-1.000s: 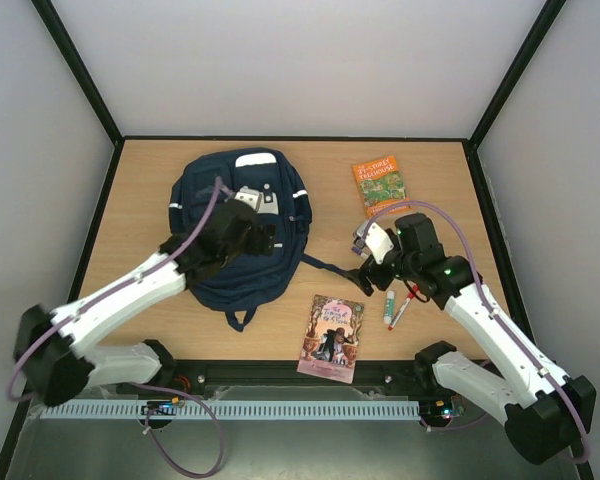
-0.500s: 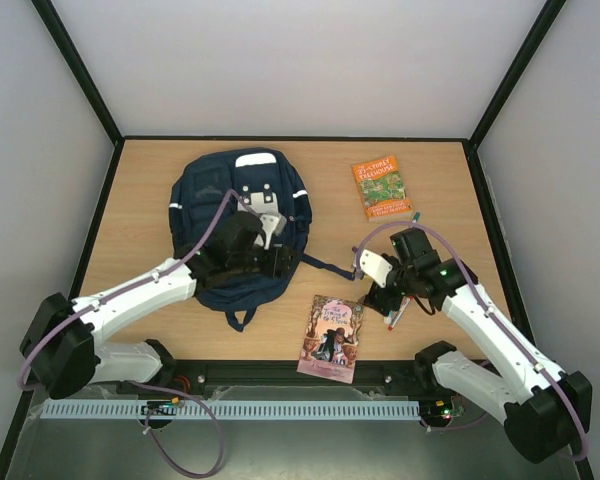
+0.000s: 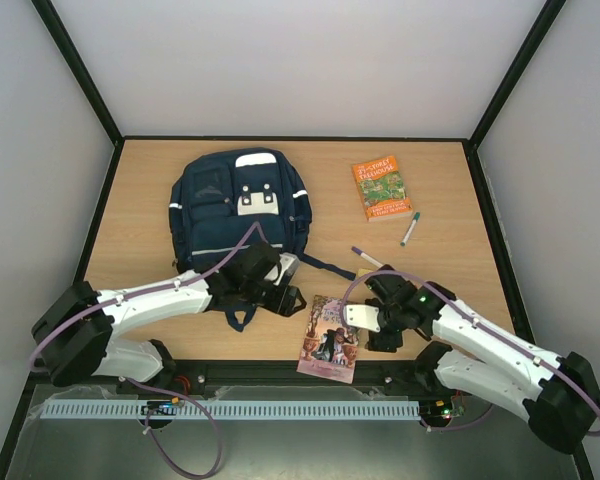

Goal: Pack the student bag
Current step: Pick up the book from the center of the board.

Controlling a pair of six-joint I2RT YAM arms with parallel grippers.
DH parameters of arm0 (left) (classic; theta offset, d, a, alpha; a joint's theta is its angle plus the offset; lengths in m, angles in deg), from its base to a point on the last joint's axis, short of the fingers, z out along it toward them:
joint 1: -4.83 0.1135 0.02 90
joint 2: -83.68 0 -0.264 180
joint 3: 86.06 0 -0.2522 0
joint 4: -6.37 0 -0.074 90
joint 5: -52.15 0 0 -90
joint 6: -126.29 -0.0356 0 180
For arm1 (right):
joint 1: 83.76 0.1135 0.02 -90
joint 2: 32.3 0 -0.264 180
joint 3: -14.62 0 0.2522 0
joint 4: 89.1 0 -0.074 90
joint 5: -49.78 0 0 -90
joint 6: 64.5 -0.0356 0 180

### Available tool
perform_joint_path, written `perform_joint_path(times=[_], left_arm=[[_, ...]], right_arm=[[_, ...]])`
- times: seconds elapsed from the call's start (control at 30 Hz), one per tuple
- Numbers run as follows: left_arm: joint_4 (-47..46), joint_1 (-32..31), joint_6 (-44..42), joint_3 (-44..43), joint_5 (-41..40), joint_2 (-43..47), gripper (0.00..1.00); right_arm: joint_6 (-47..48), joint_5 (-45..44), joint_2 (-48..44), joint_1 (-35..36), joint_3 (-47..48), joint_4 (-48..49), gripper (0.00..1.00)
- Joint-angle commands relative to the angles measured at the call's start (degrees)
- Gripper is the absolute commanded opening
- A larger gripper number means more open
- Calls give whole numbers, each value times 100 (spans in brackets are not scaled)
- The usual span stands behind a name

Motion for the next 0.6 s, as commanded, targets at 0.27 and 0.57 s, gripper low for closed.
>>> perform_joint_path(times=[0.27, 0.57], left_arm=[[129, -51, 225, 378, -66, 35, 65], [135, -49, 202, 462, -168, 19, 65]], right_arm=[[8, -445, 530, 1330, -205, 291, 73], [-89, -648, 990, 1505, -385, 1026, 56]])
